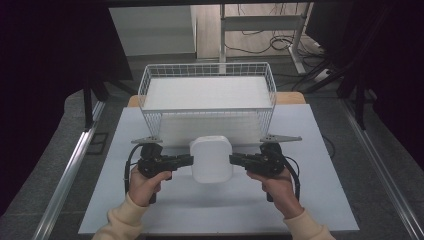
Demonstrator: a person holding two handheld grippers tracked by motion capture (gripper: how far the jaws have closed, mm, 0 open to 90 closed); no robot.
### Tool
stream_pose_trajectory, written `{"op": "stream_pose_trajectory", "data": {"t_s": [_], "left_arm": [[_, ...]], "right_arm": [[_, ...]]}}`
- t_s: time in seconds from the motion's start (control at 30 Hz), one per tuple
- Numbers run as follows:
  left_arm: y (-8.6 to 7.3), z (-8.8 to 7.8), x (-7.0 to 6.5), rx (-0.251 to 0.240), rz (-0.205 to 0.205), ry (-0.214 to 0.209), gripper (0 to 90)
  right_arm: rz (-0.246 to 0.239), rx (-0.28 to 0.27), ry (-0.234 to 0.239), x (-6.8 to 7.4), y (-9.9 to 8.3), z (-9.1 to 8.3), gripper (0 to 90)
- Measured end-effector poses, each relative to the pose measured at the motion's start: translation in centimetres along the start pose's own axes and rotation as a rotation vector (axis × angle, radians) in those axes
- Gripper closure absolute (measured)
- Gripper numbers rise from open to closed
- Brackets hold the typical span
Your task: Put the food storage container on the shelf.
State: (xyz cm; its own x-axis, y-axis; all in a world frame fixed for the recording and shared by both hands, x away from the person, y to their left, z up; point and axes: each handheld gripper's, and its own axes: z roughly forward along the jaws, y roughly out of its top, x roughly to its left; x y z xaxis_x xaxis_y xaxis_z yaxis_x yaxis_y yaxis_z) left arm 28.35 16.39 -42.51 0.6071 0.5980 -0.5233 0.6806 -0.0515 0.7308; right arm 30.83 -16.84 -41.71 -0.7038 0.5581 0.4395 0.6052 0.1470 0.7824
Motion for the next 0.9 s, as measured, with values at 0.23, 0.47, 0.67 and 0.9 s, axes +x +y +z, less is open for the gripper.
{"op": "stream_pose_trajectory", "data": {"t_s": [0.23, 0.47, 0.67, 0.9], "left_arm": [[0.8, -0.2, -0.3, -0.012, 0.013, -0.002, 79.4], [2.2, -0.8, -0.4, -0.029, 0.034, -0.001, 79.4], [3.9, -1.7, -0.8, -0.044, 0.064, 0.008, 79.2], [5.8, -2.4, -1.0, -0.058, 0.077, 0.011, 79.2]], "right_arm": [[-0.012, -0.014, 0.000, 0.1, 0.6, -0.4, 79.4], [-0.039, -0.034, -0.001, 0.5, 2.0, -0.6, 79.4], [-0.064, -0.051, -0.003, 1.1, 3.7, -0.8, 79.4], [-0.093, -0.065, -0.010, 1.6, 6.0, -0.9, 79.4]]}}
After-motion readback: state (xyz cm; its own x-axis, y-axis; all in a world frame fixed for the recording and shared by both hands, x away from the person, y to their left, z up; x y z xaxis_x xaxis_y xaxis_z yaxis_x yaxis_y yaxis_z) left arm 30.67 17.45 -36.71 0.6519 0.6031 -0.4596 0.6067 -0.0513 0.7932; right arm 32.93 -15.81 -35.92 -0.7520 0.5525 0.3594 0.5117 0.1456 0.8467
